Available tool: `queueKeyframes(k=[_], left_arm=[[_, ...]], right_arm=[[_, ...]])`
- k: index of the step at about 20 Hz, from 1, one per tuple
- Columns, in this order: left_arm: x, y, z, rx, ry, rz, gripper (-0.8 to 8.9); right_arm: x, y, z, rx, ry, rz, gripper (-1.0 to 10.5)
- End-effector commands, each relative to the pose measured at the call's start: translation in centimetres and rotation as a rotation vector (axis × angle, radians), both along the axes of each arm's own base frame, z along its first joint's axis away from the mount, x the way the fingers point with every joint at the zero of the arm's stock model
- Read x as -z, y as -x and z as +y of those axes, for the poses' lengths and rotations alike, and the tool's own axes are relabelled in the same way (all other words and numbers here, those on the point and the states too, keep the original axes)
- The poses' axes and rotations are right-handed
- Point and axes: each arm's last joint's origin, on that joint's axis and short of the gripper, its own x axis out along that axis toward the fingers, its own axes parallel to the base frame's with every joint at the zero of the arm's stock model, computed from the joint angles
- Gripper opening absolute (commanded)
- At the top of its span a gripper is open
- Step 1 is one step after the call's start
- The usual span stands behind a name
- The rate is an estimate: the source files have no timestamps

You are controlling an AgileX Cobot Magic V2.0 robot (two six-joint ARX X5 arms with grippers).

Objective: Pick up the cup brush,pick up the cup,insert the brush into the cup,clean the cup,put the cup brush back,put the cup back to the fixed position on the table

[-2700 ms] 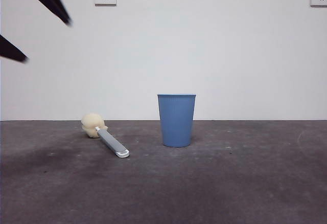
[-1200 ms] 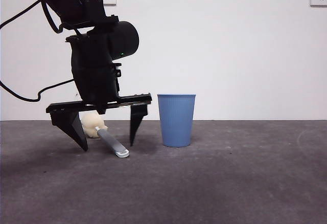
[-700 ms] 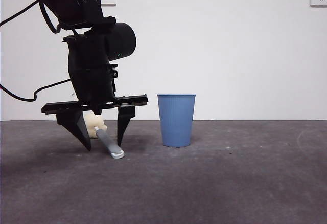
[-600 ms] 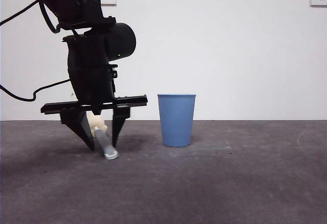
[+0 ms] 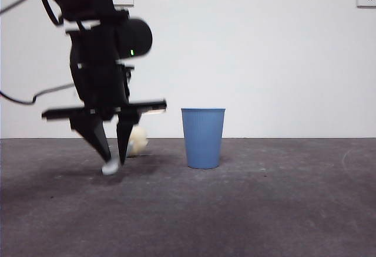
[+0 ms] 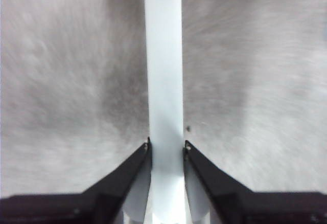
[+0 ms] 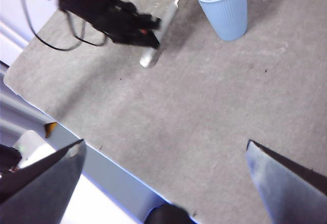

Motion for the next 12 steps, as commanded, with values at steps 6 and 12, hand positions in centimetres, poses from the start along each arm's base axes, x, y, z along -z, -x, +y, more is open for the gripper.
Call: queueKeyframes(k=[6,12], left_arm=[[-10.8,5.6,3.2,0.389,-0.154,-0.225,-0.08],[-17.6,13.1,7.3,0.446,-0.156,-0.366,-0.08]], right_arm=[[-0.6,-3.9,2.6,-0.098,-0.055,-0.127,5.3],[3.1,-8.4,9.8,-0.159,0.126,-0.202,5.4]])
